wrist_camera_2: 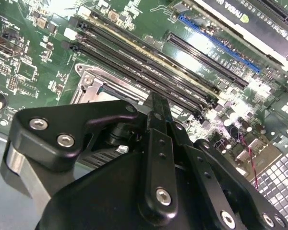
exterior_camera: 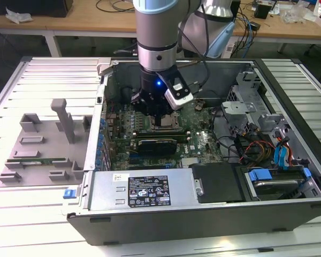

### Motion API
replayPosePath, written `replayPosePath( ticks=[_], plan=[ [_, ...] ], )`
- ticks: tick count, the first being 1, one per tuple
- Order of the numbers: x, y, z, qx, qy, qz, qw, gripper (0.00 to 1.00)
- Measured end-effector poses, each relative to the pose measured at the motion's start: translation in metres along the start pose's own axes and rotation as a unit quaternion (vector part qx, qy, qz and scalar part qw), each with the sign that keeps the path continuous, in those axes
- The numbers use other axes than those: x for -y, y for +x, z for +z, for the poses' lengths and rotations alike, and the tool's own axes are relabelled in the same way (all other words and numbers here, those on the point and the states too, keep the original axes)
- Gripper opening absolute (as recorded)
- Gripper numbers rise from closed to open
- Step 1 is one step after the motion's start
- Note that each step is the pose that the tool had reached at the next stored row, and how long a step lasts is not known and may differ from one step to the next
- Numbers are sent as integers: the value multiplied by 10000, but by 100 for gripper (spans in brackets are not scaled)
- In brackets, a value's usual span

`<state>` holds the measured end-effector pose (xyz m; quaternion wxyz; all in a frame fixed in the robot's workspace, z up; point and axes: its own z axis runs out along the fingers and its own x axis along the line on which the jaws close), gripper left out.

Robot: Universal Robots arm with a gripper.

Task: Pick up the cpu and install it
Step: 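Install the second cpu locking lever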

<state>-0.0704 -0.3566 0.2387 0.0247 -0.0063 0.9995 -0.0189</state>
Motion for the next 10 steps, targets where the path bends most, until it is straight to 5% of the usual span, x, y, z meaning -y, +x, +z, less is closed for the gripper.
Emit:
replayPosePath(
  ticks=[5, 8, 10],
  plan=[
    [11, 19, 44, 1, -1, -17, 10000, 11],
    [10, 23, 74, 12, -16, -340, 9994, 11],
    [10, 23, 75, 13, -17, -343, 9994, 11]
  ],
)
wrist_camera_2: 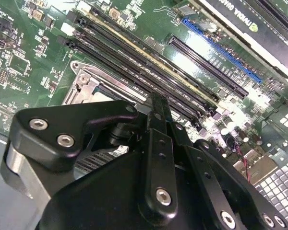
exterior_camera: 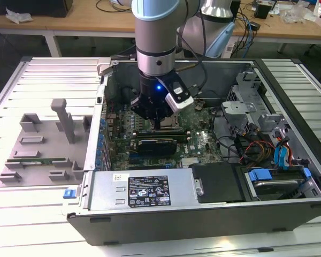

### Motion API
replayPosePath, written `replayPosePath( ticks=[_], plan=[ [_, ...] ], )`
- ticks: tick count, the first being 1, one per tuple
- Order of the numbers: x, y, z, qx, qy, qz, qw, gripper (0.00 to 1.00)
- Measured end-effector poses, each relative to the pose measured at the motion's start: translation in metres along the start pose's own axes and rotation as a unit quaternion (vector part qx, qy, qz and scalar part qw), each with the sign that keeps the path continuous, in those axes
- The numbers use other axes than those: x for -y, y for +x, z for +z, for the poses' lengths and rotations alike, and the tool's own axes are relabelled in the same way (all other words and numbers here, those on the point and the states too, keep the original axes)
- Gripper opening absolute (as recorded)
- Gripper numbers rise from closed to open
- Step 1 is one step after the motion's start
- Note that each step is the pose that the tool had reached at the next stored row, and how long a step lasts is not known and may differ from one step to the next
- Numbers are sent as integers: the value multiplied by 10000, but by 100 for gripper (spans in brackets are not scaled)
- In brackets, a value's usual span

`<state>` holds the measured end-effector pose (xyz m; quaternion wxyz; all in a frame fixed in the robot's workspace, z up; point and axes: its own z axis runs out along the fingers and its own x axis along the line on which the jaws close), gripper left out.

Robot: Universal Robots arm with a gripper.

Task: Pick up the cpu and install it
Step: 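Install the second cpu locking lever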

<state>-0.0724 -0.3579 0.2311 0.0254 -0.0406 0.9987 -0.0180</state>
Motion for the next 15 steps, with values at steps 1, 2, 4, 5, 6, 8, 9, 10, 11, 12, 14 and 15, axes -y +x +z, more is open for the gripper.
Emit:
replayPosePath(
  ticks=[1, 2, 4, 5, 6, 8, 9, 10, 11, 12, 14, 15],
  plan=[
    [0, 3, 2, 1, -1, 1, 10000, 11],
    [-2, 17, 7, 3, -1, 0, 10000, 11],
    [-5, 54, 12, 6, -1, 0, 10000, 11],
    [-6, 65, 15, 6, -1, -1, 10000, 11],
    [-6, 71, 21, 5, 0, -2, 10000, 11],
    [-7, 79, 37, 5, 0, -3, 10000, 11],
    [-7, 79, 38, 5, 0, -4, 10000, 11],
    [-8, 79, 41, 6, -1, -6, 10000, 11],
    [-8, 79, 42, 6, 0, -8, 10000, 11],
    [-8, 79, 43, 6, -1, -10, 10000, 11],
    [-8, 80, 46, 6, -1, -19, 10000, 11],
    [-8, 80, 46, 7, -2, -23, 10000, 11]
  ],
)
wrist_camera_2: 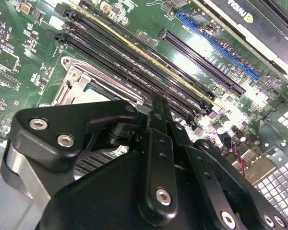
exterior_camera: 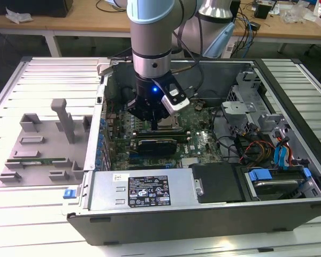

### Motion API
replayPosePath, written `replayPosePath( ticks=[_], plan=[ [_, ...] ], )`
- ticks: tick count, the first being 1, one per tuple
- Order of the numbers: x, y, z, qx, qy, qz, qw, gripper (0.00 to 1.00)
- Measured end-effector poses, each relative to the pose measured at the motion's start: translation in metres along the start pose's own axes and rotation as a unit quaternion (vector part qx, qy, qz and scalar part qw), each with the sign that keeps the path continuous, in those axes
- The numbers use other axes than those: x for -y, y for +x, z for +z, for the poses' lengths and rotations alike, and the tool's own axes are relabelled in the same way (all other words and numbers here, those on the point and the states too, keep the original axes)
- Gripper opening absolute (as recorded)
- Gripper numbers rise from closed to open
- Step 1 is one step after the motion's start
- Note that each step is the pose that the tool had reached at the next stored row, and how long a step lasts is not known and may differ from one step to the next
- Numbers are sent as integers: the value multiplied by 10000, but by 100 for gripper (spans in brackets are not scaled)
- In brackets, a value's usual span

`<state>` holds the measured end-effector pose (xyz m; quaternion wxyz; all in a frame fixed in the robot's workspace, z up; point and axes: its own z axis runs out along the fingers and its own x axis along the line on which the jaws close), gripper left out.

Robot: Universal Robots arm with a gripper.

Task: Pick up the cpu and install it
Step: 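Install the second cpu locking lever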

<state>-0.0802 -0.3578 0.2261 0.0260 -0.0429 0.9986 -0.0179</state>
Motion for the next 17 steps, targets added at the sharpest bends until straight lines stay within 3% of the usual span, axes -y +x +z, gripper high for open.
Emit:
replayPosePath(
  ticks=[10, 13, 14, 15, 17],
  plan=[
    [-2, 11, 25, 1, -1, -33, 10000, 11],
    [-1, 13, 29, 12, -118, -34, 9999, 11],
    [3, 13, 30, 20, -213, -30, 9998, 11],
    [16, 14, 33, 26, -270, -28, 9996, 11],
    [75, 20, 36, 25, -272, -28, 9996, 11]
  ],
)
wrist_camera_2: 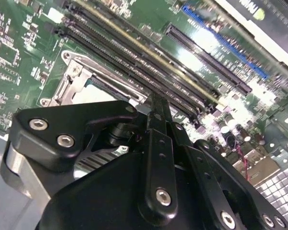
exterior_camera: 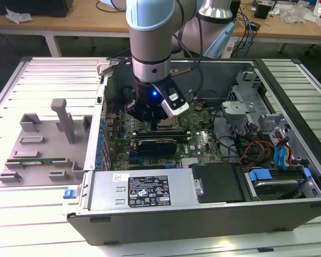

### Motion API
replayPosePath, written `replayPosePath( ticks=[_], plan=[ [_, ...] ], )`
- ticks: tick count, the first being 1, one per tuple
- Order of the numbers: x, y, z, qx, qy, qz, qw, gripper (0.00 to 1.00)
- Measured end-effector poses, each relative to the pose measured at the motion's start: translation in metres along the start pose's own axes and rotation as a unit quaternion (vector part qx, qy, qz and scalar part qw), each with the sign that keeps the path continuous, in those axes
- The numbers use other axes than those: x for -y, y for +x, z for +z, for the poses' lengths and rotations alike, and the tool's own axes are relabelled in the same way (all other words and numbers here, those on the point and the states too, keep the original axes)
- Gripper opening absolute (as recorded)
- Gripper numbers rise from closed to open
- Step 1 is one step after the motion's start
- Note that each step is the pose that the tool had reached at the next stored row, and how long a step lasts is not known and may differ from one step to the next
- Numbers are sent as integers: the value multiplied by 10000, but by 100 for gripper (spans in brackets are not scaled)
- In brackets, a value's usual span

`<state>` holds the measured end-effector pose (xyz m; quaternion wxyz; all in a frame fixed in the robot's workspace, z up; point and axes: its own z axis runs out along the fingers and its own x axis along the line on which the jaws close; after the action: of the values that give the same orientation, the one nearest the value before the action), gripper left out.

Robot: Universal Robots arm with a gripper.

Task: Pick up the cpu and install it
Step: 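Install the second cpu locking lever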

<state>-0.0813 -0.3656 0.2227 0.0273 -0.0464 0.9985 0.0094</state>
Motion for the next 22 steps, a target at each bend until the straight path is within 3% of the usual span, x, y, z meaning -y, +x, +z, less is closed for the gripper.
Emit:
replayPosePath(
  ticks=[3, 4, 5, 6, 10, 13, 15, 17, 21, 22],
  plan=[
    [42, 4, 5, 4, -44, 2, 10000, 11],
    [46, 5, 11, 7, -76, 4, 10000, 11],
    [60, 7, 24, 15, -158, 8, 9999, 11],
    [70, 8, 32, 19, -204, 11, 9998, 11],
    [85, 12, 78, 31, -326, 18, 9995, 11],
    [86, 25, 148, 36, -386, 22, 9992, 11],
    [85, 34, 152, 42, -449, 26, 9990, 11],
    [82, 68, 160, 53, -558, 31, 9984, 11],
    [79, 105, 187, 65, -680, 37, 9977, 11],
    [79, 109, 193, 66, -689, 38, 9976, 11]
  ],
)
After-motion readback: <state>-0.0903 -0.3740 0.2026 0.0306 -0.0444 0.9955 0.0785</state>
